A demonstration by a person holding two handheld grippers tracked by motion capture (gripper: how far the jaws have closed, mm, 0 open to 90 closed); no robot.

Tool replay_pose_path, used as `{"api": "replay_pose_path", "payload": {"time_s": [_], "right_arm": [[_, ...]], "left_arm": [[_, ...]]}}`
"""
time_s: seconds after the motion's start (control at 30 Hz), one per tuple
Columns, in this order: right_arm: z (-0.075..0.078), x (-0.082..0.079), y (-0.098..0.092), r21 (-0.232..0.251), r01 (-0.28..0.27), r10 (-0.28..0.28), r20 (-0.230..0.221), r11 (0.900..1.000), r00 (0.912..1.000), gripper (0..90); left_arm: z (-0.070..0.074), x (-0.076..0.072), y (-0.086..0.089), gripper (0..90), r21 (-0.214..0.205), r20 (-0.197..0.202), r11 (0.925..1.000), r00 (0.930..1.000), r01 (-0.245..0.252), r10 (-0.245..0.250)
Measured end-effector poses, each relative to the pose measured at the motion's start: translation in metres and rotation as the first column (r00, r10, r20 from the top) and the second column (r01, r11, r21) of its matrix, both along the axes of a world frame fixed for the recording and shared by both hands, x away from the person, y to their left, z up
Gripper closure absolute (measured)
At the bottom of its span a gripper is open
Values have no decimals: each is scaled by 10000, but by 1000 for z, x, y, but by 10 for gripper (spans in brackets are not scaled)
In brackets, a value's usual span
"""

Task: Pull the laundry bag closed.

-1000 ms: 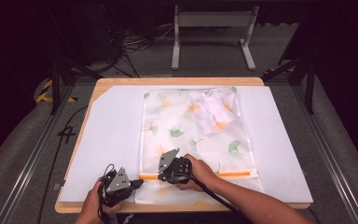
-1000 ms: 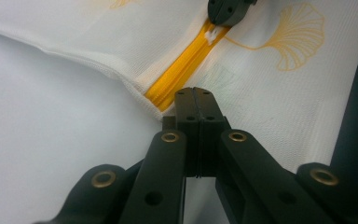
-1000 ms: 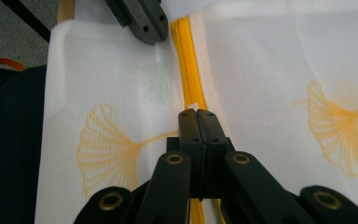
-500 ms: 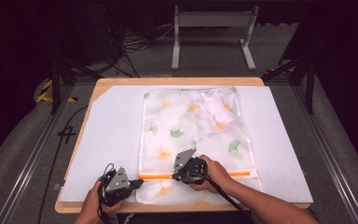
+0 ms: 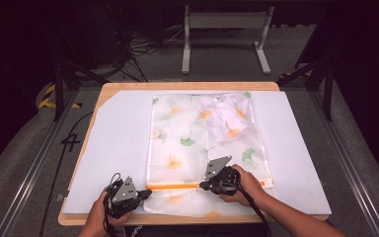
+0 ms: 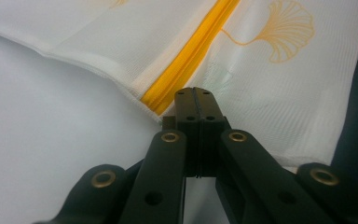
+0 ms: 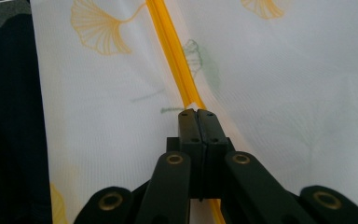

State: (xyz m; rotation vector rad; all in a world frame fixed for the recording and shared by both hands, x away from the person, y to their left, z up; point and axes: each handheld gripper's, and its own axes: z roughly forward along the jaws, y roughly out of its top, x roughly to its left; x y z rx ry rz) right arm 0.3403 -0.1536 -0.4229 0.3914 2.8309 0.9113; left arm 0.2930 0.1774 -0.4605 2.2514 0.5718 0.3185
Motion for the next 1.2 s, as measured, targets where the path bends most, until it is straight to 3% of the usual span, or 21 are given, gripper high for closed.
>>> {"api": "replay_pose_path", "payload": {"time_s": [0.13, 0.67, 1.2], "right_arm": [[1, -2, -12, 202, 229, -228, -48, 9995, 9997, 900], [1, -8, -49, 101, 754, -754, 1, 9971, 9972, 900], [0, -13, -72, 69, 1137, -1137, -2, 9935, 9935, 900]], "left_arm": [[0, 0, 0, 900, 4, 3, 10000, 10000, 7, -7], [0, 1, 0, 900, -7, -50, 10000, 10000, 39, -39], [0, 1, 0, 900, 17, -35, 10000, 10000, 63, -63]]}}
